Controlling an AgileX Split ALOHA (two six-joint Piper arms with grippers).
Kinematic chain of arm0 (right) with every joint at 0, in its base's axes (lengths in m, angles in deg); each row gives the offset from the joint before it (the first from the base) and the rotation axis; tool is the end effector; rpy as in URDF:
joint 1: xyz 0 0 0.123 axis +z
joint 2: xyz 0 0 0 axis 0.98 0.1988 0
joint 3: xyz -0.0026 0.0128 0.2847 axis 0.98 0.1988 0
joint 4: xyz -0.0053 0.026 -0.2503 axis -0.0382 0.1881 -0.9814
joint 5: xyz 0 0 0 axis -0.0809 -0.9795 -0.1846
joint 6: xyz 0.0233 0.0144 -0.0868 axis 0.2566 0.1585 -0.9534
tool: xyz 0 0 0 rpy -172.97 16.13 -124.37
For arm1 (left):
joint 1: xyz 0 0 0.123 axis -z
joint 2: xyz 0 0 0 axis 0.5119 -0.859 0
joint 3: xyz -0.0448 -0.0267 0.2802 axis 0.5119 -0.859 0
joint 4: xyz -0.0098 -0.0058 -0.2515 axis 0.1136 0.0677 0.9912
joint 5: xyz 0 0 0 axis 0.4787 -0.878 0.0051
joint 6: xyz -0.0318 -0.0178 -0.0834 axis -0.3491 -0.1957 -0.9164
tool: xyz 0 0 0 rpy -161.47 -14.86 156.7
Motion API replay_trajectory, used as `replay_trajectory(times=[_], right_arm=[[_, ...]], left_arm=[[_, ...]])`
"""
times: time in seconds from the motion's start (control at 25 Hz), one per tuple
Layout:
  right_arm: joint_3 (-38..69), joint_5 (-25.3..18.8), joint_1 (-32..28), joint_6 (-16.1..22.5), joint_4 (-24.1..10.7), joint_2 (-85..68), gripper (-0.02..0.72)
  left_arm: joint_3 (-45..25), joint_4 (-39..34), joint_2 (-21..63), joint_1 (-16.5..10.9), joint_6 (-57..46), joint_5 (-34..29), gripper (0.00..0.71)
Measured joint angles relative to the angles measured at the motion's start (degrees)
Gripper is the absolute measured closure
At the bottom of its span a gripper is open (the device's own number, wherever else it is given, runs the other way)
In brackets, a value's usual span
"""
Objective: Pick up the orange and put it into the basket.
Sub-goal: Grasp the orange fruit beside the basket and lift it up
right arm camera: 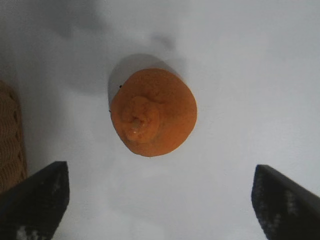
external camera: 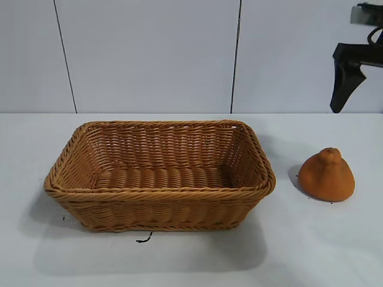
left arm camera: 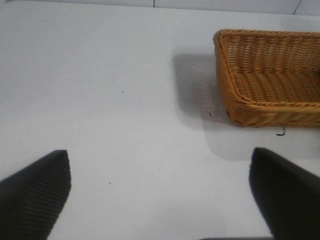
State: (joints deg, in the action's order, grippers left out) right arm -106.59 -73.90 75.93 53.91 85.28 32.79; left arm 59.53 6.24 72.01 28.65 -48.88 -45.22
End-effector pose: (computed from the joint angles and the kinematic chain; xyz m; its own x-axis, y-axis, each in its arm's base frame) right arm 0.3865 -0.0028 0.1848 -0.9928 0.0352 -0.1141 0.0166 0.9870 0.1600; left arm -0.0058 -0.0058 0.2766 -0.4573 -0.0419 -0.8883 0.0061 0.9987 -0.0502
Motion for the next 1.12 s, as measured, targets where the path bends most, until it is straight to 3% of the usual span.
replay_trajectory(times=[0.24, 0.52, 0.84, 1.0, 1.12], right_arm=[[0.0, 3.9, 3.6, 0.4, -0.6, 4.0, 0.034], [-0.1, 7.1, 6.2, 7.4, -7.4, 5.9, 0.034], [-0.2, 7.9, 6.2, 8.0, -9.1, 9.3, 0.041], [-0.2, 8.1, 6.2, 8.0, -9.3, 9.7, 0.136], [-0.2, 8.1, 6.2, 8.0, -9.7, 9.7, 0.354]], left_arm=[[0.0, 0.0, 0.0, 0.0, 0.0, 0.0, 0.014], [0.0, 0.0, 0.0, 0.0, 0.0, 0.0, 0.014], [0.0, 0.1, 0.0, 0.0, -0.1, 0.0, 0.014], [0.0, 0.1, 0.0, 0.0, -0.1, 0.0, 0.014], [0.0, 0.1, 0.0, 0.0, -0.1, 0.0, 0.014]])
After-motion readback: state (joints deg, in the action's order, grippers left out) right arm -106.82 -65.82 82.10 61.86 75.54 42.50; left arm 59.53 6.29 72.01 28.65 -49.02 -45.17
